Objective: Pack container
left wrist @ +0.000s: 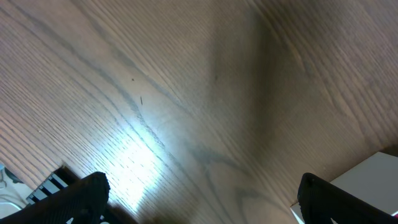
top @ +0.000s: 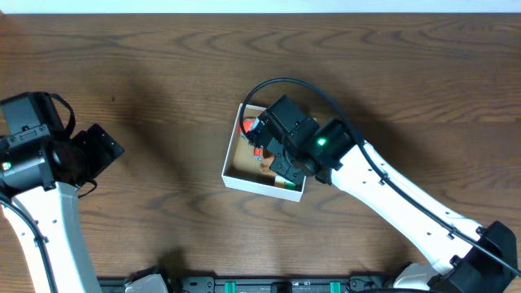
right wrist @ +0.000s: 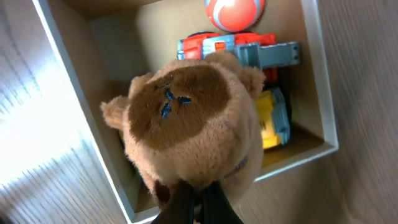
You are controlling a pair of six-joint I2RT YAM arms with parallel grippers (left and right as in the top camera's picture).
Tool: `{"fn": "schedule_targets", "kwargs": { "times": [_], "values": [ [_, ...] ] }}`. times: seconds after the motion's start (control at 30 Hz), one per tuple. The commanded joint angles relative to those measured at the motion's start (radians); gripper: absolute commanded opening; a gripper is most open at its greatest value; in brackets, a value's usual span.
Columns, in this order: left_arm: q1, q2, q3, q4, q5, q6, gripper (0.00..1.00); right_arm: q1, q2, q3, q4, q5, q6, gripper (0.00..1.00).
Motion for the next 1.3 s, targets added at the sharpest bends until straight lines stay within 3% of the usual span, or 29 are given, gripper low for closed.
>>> {"fn": "schedule_targets", "kwargs": {
  "times": [0.0,0.17,0.23,0.37,0.4,0.97,1.1,1.27],
  "values": [
    [0.004,-0.003,0.021,-0.004,-0.004,0.002,0.98,-0.008,0.049,-0.001,0.005,-0.040,-0.050,0.01],
    [0.004,-0.003,0.021,-0.004,-0.003,0.002,0.98,-0.003,0.157,-0.001,0.051,-0.083,-0.050,0.01],
    [0.004,-0.003,0.021,-0.004,-0.003,0.002,0.98,0.005,0.197,-0.001,0.076,-0.089,-0.051,0.06],
    [0.004,-0.003,0.021,-0.004,-0.004,0.002,0.98,0.031,0.264,-0.001,0.117,-0.101,-0.066,0.31],
    [0.004,-0.003,0.021,-0.003,-0.004,0.002,0.98,0.035,0.277,-0.001,0.125,-0.101,-0.065,0.33],
    [0.004,-0.003,0.021,-0.003,-0.004,0.002,0.98,0.060,0.318,0.029,0.153,-0.103,-0.065,0.46],
    [0.004,-0.003,0.021,-0.003,-0.003,0.002,0.98,0.060,0.315,0.078,0.150,-0.092,-0.065,0.59],
    [0.004,-0.003,0.021,-0.004,-0.003,0.002,0.98,0.059,0.315,0.142,0.140,-0.081,-0.065,0.59]
  ]
}}
